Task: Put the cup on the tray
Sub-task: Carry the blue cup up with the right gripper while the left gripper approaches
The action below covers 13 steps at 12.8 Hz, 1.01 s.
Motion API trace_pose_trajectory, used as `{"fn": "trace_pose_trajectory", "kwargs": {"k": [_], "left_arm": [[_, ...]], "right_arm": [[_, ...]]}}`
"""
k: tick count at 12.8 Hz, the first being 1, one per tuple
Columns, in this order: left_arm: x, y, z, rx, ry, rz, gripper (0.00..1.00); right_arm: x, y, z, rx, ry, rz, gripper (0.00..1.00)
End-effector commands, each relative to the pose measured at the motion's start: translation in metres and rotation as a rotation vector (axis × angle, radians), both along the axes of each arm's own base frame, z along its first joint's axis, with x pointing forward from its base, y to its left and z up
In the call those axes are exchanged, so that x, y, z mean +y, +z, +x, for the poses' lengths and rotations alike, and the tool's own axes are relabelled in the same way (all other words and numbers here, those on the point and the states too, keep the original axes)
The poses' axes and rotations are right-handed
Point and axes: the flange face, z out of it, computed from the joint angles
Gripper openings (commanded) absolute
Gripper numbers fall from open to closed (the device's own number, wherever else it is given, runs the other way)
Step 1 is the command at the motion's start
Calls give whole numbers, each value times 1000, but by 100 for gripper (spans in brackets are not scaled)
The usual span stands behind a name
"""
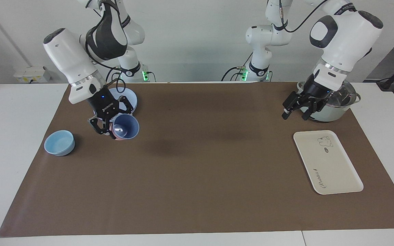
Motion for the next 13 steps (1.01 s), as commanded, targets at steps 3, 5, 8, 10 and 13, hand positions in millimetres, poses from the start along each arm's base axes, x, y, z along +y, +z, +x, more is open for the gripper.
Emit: {"fn": "trace_pose_trajectory", "kwargs": {"k": [3,5,8,10,13], "left_arm": [[-85,-24,23,-28,176,-287,86],[-126,-32,28,-83,260,-338,77],[-167,-32,28,-71,291,-388,67],[-200,-33,11,-34,242,-404,66],[-227,-39,-13,98,133,-356,66]], "right_arm": [[77,12,-18,43,16,-120,0],[103,20,-28,63,31,-178,0],[136,27,-42,81,42,-233,0],[147,34,-46,91,41,-241,0],[170,33,-46,88,45,-250,0]]}}
